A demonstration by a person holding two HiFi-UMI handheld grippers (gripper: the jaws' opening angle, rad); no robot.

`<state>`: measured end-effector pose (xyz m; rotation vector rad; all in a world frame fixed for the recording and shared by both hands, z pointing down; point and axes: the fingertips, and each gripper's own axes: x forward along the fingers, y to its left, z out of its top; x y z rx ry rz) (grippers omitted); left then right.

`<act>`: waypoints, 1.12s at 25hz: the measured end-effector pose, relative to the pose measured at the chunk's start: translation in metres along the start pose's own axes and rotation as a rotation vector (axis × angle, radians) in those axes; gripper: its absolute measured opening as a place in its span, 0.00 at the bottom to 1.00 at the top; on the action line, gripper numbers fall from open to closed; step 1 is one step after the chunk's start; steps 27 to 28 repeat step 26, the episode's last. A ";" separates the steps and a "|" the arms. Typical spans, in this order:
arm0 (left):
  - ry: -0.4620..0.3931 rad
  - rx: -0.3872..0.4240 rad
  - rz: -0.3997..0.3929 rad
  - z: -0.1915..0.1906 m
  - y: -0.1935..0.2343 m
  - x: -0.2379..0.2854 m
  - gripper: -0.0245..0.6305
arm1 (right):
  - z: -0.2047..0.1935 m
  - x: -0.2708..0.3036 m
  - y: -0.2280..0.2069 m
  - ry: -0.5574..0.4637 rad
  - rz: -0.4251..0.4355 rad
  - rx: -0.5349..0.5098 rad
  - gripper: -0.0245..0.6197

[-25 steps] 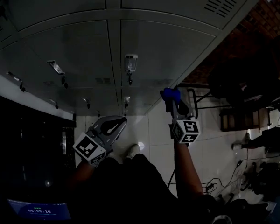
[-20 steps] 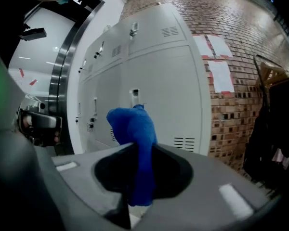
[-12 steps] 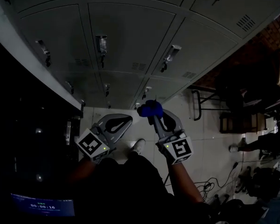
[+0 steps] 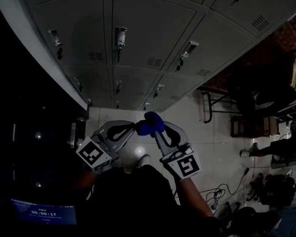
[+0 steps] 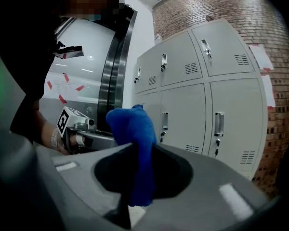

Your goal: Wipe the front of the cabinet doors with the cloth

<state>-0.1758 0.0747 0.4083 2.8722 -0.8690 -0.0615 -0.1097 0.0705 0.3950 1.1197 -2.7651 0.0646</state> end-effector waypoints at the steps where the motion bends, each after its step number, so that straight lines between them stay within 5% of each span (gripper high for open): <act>1: 0.002 0.002 0.007 -0.001 0.000 -0.001 0.04 | 0.000 0.001 0.002 0.003 0.013 -0.001 0.15; 11: -0.005 0.025 0.082 0.013 -0.014 0.000 0.04 | 0.016 -0.015 0.010 -0.024 0.104 -0.017 0.15; 28: 0.017 0.037 0.091 0.009 -0.033 0.005 0.04 | 0.009 -0.040 0.011 -0.034 0.128 -0.009 0.15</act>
